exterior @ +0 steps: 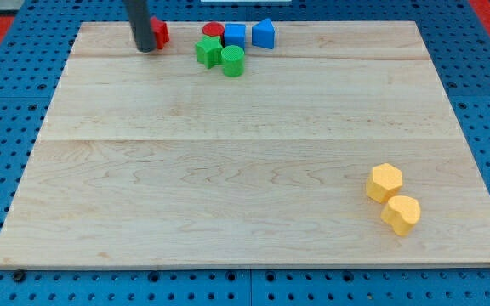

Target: Shove red star into red circle

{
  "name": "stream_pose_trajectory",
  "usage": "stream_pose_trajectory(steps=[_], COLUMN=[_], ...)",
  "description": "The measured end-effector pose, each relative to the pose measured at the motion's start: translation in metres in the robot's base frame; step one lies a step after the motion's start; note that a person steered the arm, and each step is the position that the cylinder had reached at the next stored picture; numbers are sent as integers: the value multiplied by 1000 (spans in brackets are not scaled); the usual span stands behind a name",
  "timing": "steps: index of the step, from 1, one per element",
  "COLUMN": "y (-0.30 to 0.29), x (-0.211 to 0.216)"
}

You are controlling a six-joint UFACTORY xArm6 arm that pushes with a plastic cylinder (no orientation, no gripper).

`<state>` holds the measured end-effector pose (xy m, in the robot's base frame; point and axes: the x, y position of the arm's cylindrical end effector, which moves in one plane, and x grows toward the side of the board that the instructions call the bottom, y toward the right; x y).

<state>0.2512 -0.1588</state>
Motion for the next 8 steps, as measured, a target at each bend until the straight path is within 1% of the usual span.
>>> stream_pose_trajectory(steps=[1,2,3,4,5,6,7,8], y=[-84,-124,-123,-95,-35,11,4,-14], x=[0,-17,-60,-60,-59,-52,-51,-51])
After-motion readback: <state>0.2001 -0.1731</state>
